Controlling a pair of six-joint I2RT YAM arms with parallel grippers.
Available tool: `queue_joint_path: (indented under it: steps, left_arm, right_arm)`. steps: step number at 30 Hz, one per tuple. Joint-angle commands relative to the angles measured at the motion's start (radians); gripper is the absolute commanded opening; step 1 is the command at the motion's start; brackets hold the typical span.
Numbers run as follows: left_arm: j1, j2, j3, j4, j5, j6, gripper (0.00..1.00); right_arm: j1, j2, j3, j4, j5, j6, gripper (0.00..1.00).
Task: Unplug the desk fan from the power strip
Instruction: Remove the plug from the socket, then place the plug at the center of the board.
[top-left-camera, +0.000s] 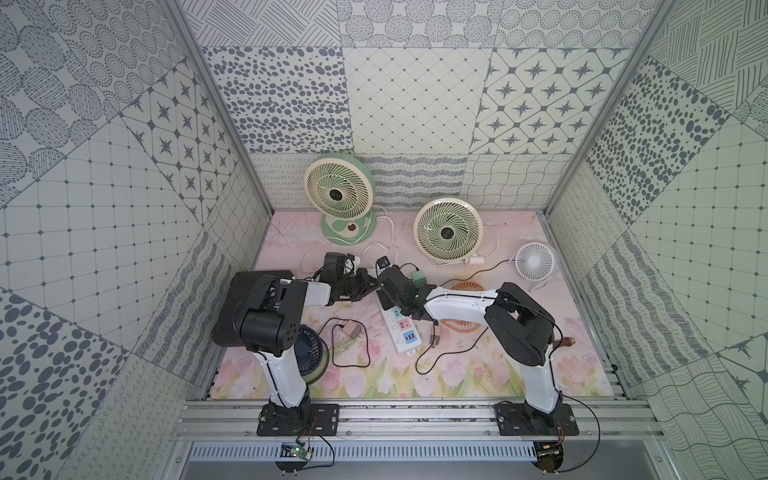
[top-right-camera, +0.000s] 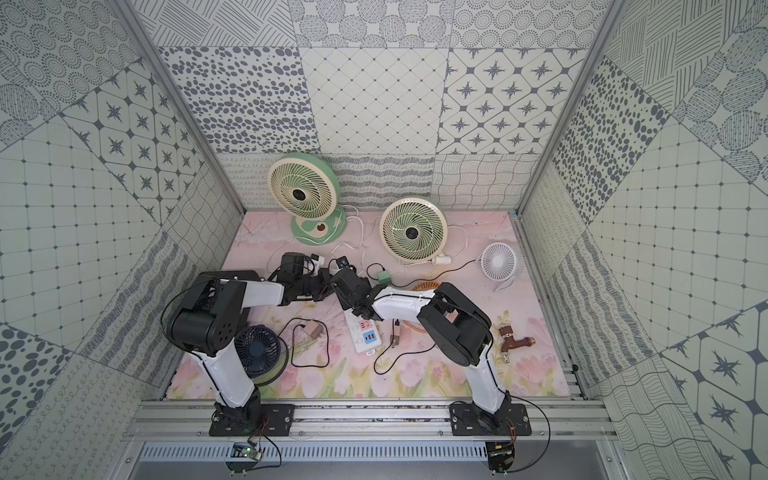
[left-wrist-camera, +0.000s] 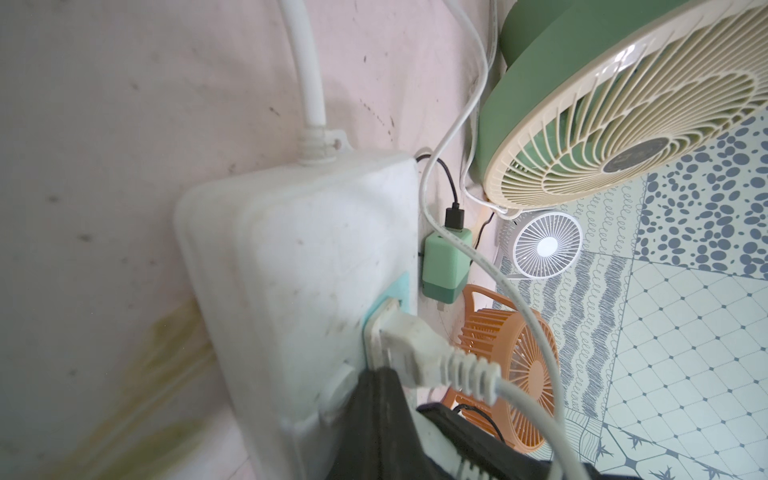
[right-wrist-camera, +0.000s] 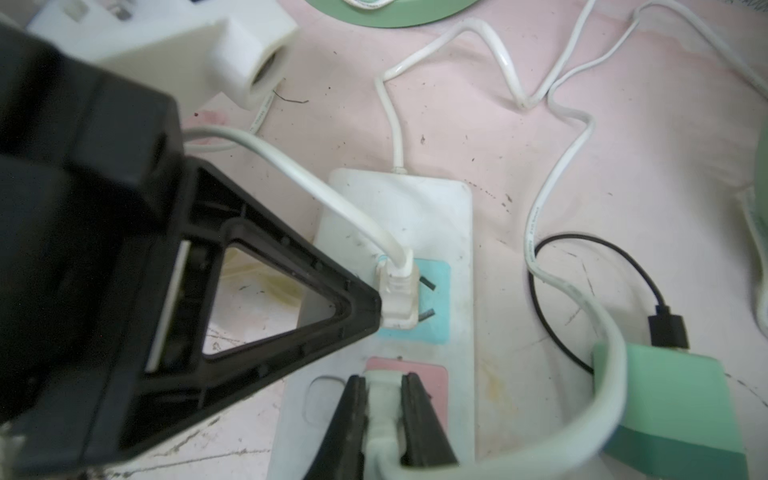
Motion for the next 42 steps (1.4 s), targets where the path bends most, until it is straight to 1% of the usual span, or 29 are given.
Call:
queue_joint_path:
  steps: [1, 7, 15, 19, 22, 26, 28, 33, 37, 42]
  left_arm:
    - [0.001, 0.02, -0.014, -0.126, -0.111, 0.008, 0.0]
    - [0.004, 0.002, -0.015, -0.134, -0.115, 0.015, 0.0]
    - [0.004, -0.023, -0.017, -0.153, -0.119, 0.027, 0.0]
    - [0.005, -0.019, -0.019, -0.15, -0.119, 0.026, 0.0]
    - [0.004, -0.019, -0.02, -0.146, -0.117, 0.023, 0.0]
    - [0.004, -0.032, -0.027, -0.145, -0.116, 0.024, 0.0]
    - [0.004, -0.044, -0.032, -0.141, -0.114, 0.025, 0.0]
    - [0.002, -0.069, -0.038, -0.141, -0.116, 0.035, 0.0]
    - [0.004, -0.074, -0.038, -0.142, -0.114, 0.039, 0.0]
    - [0.002, -0.074, -0.038, -0.14, -0.111, 0.04, 0.0]
  right_arm:
    - [0.013, -0.048, 0.014, 0.018, -0.005, -0.005, 0.08]
    - [0.012, -0.045, 0.025, 0.005, -0.016, -0.013, 0.08]
    - [-0.034, -0.115, 0.001, 0.011, -0.08, 0.003, 0.08]
    - [-0.046, -0.137, 0.008, 0.001, -0.09, -0.011, 0.08]
    - [-0.069, -0.143, 0.009, 0.002, -0.116, 0.002, 0.08]
    - [-0.129, -0.141, 0.022, 0.002, -0.152, 0.024, 0.08]
    - [-0.163, -0.123, 0.048, -0.007, -0.188, 0.029, 0.08]
    - [-0.249, -0.022, 0.148, -0.04, -0.302, 0.061, 0.1]
    - [-0.283, 0.072, 0.268, -0.102, -0.338, 0.059, 0.12]
    - [-0.296, 0.163, 0.371, -0.149, -0.361, 0.057, 0.16]
